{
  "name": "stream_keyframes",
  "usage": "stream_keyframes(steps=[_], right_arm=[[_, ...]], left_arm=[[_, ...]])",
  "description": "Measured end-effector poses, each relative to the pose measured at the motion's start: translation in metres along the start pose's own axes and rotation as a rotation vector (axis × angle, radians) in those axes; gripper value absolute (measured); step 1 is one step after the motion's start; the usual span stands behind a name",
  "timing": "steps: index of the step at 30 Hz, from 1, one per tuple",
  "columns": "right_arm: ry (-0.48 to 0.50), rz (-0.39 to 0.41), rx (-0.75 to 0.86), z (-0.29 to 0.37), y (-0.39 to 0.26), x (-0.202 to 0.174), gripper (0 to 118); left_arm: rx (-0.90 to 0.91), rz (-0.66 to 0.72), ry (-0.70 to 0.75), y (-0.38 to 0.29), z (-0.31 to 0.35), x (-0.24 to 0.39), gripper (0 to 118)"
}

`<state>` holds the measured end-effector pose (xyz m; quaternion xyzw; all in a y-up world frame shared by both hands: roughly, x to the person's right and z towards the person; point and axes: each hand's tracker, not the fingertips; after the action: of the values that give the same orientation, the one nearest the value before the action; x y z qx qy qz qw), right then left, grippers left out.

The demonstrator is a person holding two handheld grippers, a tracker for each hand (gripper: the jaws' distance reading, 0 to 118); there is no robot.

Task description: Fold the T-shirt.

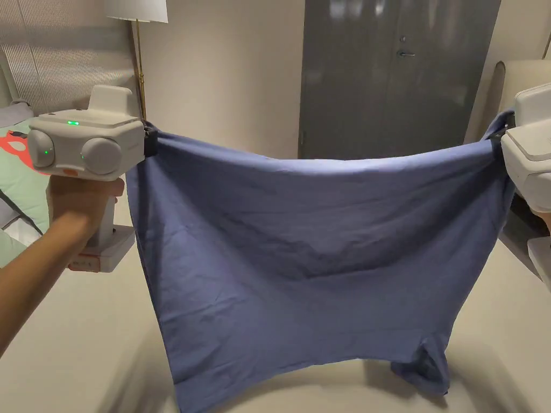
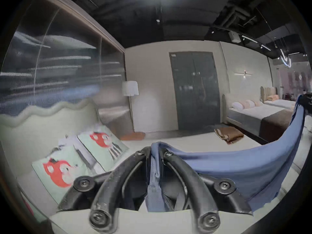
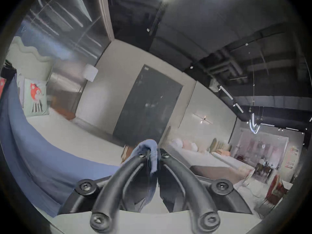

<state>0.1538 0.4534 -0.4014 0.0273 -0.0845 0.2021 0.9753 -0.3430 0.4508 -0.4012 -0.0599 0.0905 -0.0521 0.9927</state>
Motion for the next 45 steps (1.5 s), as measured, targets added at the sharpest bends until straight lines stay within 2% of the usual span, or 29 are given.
stream_keyframes(steps=[4,11,14,20,22,26,31,33,45], right_arm=[[-0.005,0.001,0.062,-0.032,0.017,0.004,6],[0.031,-0.153,0.057,-0.076,0.008,-0.012,7],[0.072,-0.248,0.020,-0.089,-0.015,-0.020,7],[0.142,-0.282,-0.087,-0.091,-0.080,-0.048,7],[0.165,-0.268,-0.122,-0.085,-0.105,-0.059,7],[0.214,-0.275,-0.230,-0.070,-0.155,-0.075,7],[0.255,-0.339,-0.346,-0.038,-0.203,-0.081,7],[0.273,-0.389,-0.386,-0.021,-0.220,-0.080,7],[0.325,-0.443,-0.541,0.131,-0.285,-0.062,7]], left_arm=[[0.071,-0.028,0.048,0.037,-0.022,-0.004,4],[0.079,-0.015,0.080,0.043,-0.072,-0.004,4],[0.040,-0.005,0.087,0.020,-0.090,-0.005,4],[-0.090,0.036,0.072,-0.059,-0.111,-0.008,4],[-0.140,0.035,0.068,-0.089,-0.112,-0.008,4],[-0.239,0.050,0.051,-0.146,-0.098,-0.005,4],[-0.333,0.068,0.040,-0.205,-0.061,-0.005,4],[-0.361,0.080,0.035,-0.226,-0.041,-0.008,4],[-0.505,0.181,0.009,-0.318,0.112,-0.032,4]])
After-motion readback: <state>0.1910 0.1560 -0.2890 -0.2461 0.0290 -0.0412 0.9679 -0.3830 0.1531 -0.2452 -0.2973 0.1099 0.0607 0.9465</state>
